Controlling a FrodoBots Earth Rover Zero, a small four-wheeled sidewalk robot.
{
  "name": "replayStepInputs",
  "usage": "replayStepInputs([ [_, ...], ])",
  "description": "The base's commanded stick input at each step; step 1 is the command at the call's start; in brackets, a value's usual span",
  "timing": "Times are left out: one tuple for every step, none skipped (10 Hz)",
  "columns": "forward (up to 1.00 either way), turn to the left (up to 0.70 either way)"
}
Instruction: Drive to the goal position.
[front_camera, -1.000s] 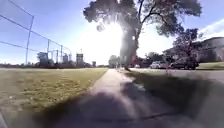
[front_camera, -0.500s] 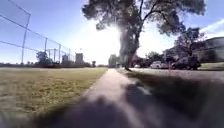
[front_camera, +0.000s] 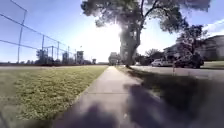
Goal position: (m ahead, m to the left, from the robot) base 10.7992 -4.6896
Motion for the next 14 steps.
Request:
replayStepInputs([
  [1.0,0.0],
  [1.0,0.07],
  [1.0,0.32],
  [1.0,0.39],
  [1.0,0.21],
  [1.0,0.05],
  [1.0,0.02],
  [1.0,0.0],
  [1.0,0.0],
  [1.0,0.0],
  [1.0,0.0],
  [1.0,0.01],
  [1.0,0.02],
  [1.0,0.01],
])
